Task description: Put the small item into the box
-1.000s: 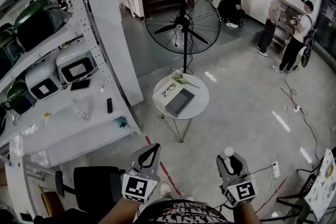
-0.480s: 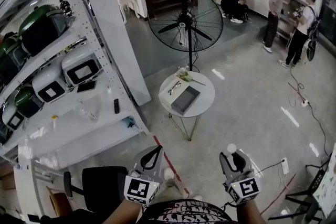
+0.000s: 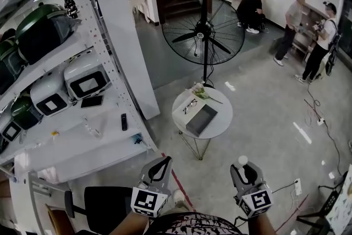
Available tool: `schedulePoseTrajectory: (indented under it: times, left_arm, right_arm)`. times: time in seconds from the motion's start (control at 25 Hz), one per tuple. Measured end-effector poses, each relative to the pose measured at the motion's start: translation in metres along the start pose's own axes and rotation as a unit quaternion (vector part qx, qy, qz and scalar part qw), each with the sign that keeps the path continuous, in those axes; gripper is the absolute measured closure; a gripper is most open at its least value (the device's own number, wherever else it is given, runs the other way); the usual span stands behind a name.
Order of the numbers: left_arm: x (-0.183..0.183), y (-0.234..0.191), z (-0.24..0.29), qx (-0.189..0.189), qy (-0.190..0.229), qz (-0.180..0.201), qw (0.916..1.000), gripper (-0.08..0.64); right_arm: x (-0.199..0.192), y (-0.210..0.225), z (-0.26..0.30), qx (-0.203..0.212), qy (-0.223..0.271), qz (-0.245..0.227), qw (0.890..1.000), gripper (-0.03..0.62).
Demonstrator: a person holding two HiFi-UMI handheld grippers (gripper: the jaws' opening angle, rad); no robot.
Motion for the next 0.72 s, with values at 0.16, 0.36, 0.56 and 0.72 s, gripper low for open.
schedulePoseTrajectory:
  times: [0.16, 0.36, 0.56, 0.72]
  left_arm:
    - [-0.001, -0.047, 0.022, 0.003, 0.008, 0.002, 1.0, 0.558]
    - [-0.011, -0.098, 0.042, 0.0, 0.014, -0.001, 0.9999, 0.558]
    - [-0.015, -0.136, 0.052, -0.004, 0.027, 0.014, 0.9995, 0.558]
    - [-0.026, -0.158, 0.046, 0.004, 0.02, 0.016, 0.9997, 0.558]
  right_arm:
    - [0.003, -0.007, 0.054, 0.007, -0.002, -0.005, 1.0, 0.431]
    - [0.008, -0.017, 0.113, 0.011, 0.002, -0.018, 1.0, 0.431]
    - [0.007, -0.029, 0.155, 0.012, -0.008, -0.011, 1.0, 0.431]
    - [0.008, -0.047, 0.179, 0.027, -0.02, -0.02, 0.999, 0.431]
Point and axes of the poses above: the fingertips, and each gripper's own axes: z forward along the fingers, y to its right, x out of its top, the point moved 8 cm from there along -z, backward along the fingers, and after that the axes turned 11 degrees about y, right-handed, at the moved point
